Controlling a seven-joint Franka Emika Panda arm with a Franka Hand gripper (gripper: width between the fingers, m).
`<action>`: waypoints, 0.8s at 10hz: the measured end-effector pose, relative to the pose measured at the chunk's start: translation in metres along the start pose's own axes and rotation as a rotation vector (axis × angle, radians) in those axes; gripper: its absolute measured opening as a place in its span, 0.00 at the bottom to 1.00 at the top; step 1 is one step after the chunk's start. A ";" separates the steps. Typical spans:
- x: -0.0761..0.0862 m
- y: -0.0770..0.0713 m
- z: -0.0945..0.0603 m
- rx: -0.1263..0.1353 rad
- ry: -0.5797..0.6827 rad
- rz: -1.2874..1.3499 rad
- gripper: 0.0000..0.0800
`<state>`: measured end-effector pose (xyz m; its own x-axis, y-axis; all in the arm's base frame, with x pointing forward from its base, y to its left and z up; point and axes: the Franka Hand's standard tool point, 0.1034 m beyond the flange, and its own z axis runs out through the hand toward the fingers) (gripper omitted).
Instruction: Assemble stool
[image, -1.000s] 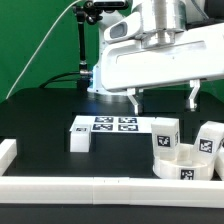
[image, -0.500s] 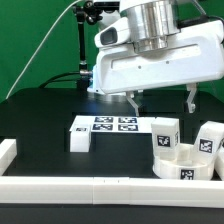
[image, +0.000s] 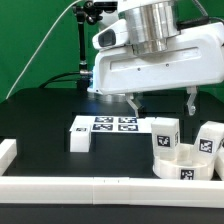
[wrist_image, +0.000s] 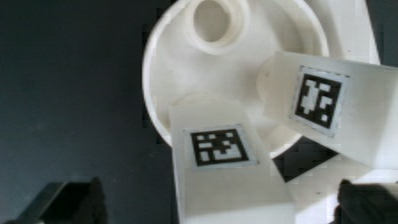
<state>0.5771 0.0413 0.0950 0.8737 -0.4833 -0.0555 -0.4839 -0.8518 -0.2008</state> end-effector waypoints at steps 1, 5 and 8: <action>0.003 0.001 0.002 -0.056 -0.031 0.026 0.81; 0.020 -0.002 0.008 -0.112 -0.036 0.013 0.81; 0.014 -0.007 0.013 -0.108 -0.032 0.004 0.67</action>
Offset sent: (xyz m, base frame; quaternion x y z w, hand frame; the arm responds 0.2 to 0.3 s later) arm 0.0153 -0.0201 -0.0081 -0.0713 -0.0085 -0.0100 0.9974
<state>0.5931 0.0430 0.0827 0.8720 -0.4817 -0.0872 -0.4886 -0.8674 -0.0941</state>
